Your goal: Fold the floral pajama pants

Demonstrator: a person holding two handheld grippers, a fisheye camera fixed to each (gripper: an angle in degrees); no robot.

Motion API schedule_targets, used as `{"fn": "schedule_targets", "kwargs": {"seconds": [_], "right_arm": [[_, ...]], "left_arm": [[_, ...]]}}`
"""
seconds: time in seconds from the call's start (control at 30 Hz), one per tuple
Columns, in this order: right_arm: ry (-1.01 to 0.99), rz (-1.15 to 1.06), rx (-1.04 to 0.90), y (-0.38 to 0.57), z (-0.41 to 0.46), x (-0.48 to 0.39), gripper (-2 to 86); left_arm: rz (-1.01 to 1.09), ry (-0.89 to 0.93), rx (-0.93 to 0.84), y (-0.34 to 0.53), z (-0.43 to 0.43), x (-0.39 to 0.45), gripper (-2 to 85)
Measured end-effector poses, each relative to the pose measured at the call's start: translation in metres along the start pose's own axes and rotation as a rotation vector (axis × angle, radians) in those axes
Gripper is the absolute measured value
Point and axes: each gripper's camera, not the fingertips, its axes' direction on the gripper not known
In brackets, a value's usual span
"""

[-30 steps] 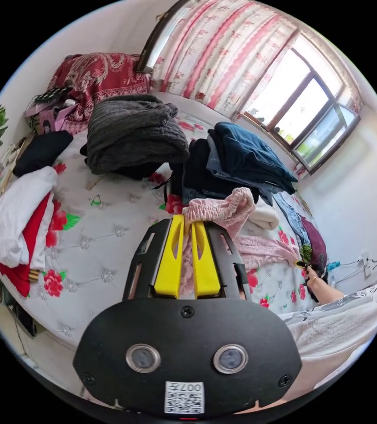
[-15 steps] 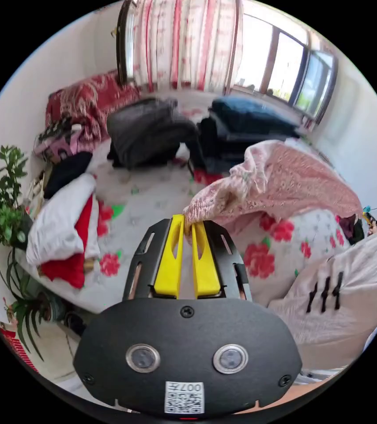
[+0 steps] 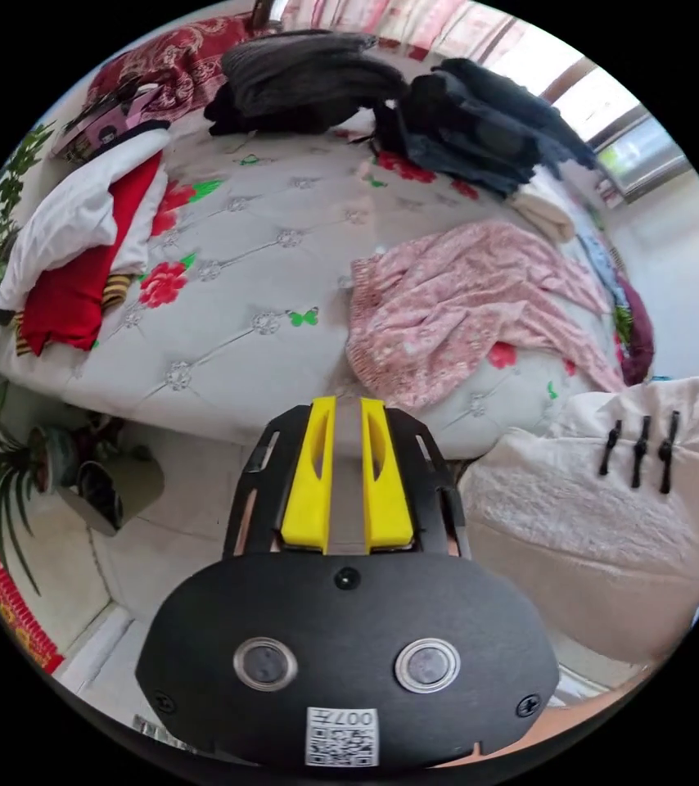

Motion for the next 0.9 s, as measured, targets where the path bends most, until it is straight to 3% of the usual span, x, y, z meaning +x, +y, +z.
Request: {"fn": "schedule_targets", "kwargs": {"seconds": [0.17, 0.27, 0.37, 0.47, 0.53, 0.7, 0.8, 0.9], "right_arm": [[0.008, -0.008, -0.015, -0.006, 0.006, -0.007, -0.3], [-0.036, -0.012, -0.033, -0.012, 0.017, -0.018, -0.3], [-0.133, -0.013, -0.048, -0.026, 0.024, -0.035, -0.3], [-0.246, -0.072, -0.020, -0.047, 0.017, -0.067, -0.3], [-0.367, -0.132, 0.029, -0.067, -0.004, -0.093, -0.3], [-0.677, -0.262, 0.217, -0.090, -0.066, -0.122, -0.3], [-0.792, -0.308, 0.321, -0.090, -0.088, -0.112, -0.3], [-0.731, -0.348, 0.316, -0.081, -0.078, -0.094, -0.3]], "left_arm": [[0.168, 0.070, 0.038, -0.023, 0.039, 0.081, 10.9], [0.172, -0.089, -0.106, -0.048, 0.102, 0.115, 11.0], [0.248, -0.339, -0.067, -0.062, 0.123, 0.135, 1.1], [0.322, -0.332, -0.152, -0.099, 0.121, 0.124, -0.4], [0.276, -0.333, -0.089, -0.126, 0.093, 0.104, -0.7], [0.199, -0.262, 0.367, -0.170, -0.066, 0.072, -0.9], [0.300, -0.282, 0.487, -0.156, -0.111, 0.081, -0.9], [0.364, -0.315, 0.456, -0.131, -0.103, 0.091, -0.9]]}}
